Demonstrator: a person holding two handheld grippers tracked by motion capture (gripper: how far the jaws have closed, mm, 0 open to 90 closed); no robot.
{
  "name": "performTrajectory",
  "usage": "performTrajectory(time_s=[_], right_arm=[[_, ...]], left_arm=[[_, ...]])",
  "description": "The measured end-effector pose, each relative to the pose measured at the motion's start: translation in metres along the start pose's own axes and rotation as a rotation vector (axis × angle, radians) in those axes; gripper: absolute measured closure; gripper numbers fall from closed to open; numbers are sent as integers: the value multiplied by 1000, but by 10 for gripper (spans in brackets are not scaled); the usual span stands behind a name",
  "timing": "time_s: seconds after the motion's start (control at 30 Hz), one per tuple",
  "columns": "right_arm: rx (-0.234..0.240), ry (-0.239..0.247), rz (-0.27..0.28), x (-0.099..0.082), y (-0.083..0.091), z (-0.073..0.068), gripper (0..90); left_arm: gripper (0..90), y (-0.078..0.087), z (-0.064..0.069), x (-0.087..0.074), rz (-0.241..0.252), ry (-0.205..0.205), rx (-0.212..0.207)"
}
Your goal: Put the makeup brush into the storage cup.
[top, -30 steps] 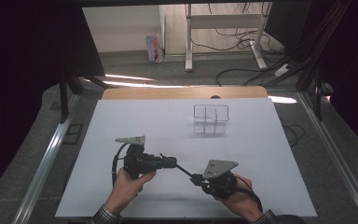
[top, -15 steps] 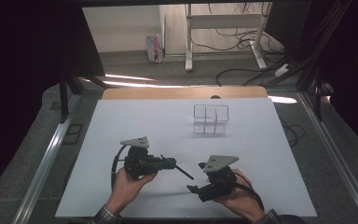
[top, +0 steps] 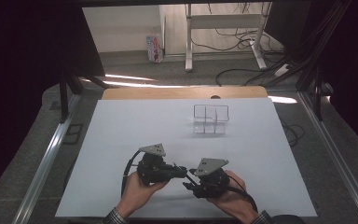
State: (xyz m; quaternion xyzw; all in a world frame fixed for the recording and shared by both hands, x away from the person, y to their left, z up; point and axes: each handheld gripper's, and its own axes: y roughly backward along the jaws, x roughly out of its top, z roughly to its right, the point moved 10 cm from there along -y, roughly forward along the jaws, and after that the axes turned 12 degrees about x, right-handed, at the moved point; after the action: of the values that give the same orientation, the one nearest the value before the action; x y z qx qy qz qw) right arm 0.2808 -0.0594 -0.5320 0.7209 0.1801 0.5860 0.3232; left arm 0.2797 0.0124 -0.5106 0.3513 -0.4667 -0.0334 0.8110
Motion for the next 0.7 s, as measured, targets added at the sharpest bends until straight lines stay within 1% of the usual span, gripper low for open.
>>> performTrajectory(time_s=[0.03,0.1,0.13,0.2,0.23,0.27,0.3,0.33,0.4,0.43,0.5,0.63,0.67,0.7], right_arm=[[2,4,-5,0,0,0,646],[1,21,-16,-2,0,0,817],[4,26,-16,-1,0,-1,822],[-6,31,-24,-1,1,-1,831],[-10,29,-24,-1,1,-1,831],[-10,11,-23,-1,2,1,832],[-10,11,-23,-1,2,1,832],[-6,-4,-14,-2,3,2,832],[-7,-16,-10,-3,4,4,831],[-10,-22,-8,-3,5,5,832],[-14,-27,-2,-2,7,6,831],[-18,-31,-1,-3,9,8,831],[-21,-28,-6,-4,10,9,831],[-21,-28,-6,-4,10,9,831]], left_arm=[[829,-1,0,0,-2,-1,0],[826,-1,1,0,0,1,-8],[824,-1,1,0,1,3,-9],[809,-1,1,1,9,-1,-8],[760,-1,0,1,14,-3,-4],[665,0,-1,1,13,-10,11],[665,0,-2,2,15,-17,24],[631,1,-4,2,18,-19,39],[528,2,-8,3,21,-25,77],[499,3,-10,3,28,-29,88],[410,3,-13,2,20,-41,121],[313,3,-17,0,5,-75,163],[275,2,-18,-1,3,-83,176],[275,2,-19,-2,-2,-91,186]])
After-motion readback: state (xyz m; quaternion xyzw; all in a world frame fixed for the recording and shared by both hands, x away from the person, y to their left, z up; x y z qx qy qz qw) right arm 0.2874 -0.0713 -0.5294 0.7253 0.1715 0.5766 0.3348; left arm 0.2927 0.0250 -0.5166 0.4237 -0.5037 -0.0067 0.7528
